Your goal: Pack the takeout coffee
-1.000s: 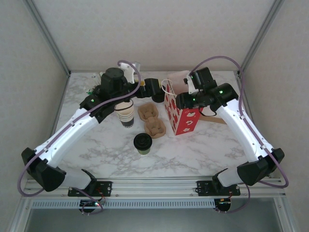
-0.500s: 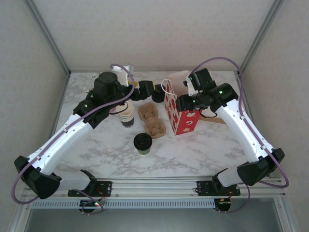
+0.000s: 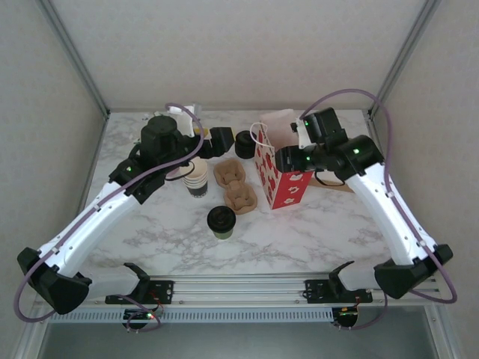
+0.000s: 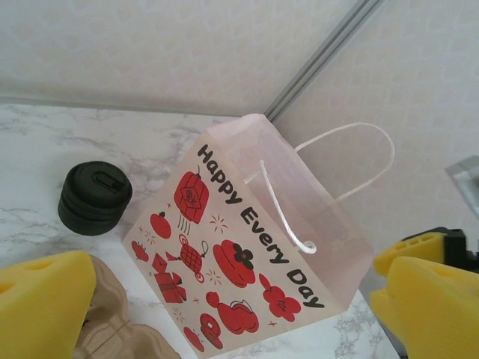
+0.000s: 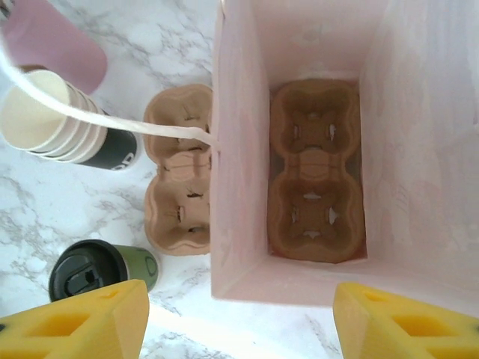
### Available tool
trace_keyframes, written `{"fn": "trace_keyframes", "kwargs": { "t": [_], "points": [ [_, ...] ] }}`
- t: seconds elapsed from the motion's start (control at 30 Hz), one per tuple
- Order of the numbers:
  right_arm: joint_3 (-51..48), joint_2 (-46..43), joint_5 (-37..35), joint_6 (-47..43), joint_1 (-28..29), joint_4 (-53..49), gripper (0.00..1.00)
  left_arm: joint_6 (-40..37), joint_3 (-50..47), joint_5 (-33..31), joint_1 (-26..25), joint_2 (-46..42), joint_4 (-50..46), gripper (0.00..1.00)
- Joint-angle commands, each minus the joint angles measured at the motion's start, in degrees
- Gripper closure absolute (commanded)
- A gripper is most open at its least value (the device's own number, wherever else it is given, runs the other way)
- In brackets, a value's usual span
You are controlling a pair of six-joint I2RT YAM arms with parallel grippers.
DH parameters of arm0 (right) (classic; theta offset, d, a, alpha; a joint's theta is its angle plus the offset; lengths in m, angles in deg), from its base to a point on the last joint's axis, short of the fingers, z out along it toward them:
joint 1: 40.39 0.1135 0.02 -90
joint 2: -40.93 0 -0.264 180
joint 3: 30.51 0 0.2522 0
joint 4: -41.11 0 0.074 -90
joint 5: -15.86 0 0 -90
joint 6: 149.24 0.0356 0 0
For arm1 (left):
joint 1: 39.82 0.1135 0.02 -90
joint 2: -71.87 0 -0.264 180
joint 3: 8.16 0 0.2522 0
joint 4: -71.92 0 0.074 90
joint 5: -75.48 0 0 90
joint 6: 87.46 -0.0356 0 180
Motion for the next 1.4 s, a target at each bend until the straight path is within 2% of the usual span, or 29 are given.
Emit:
{"fn": "trace_keyframes", "kwargs": {
  "t": [0.0,0.23,0.6,0.7,0.97,1.03,1.1,1.37],
  "points": [
    [-1.9,-4.2,-0.2,1.1,0.6,2.1,0.33,-0.8,-1.5,-1.8,0.5,-3.5,2.6,0.0],
    [-4.6,-10.0,-0.9,2.6,0.6,3.6,0.29,-0.8,-3.0,-2.2,0.7,-5.5,2.0,0.0],
    [-6.6,-13.9,-1.9,4.6,0.6,2.1,0.26,-0.9,-4.6,-2.3,0.7,-7.4,1.1,0.0],
    [-7.1,-15.3,-1.9,5.2,0.6,1.5,0.21,-0.8,-5.3,-2.4,0.6,-8.0,1.0,0.0],
    [-9.3,-18.5,-3.3,6.5,0.7,0.3,0.15,0.0,-7.5,-2.5,0.7,-9.7,1.0,0.0],
    [-9.8,-18.9,-3.8,7.1,0.7,-0.1,0.09,0.0,-8.0,-2.8,0.7,-10.1,0.7,0.0],
    [-10.1,-19.2,-4.7,7.9,0.6,-0.6,0.01,0.1,-8.5,-3.3,0.6,-10.4,0.3,0.0],
    [-10.2,-20.6,-15.3,19.1,0.6,-3.6,0.01,1.2,-10.7,-5.0,0.7,-12.1,-1.1,0.0]
  ]
}}
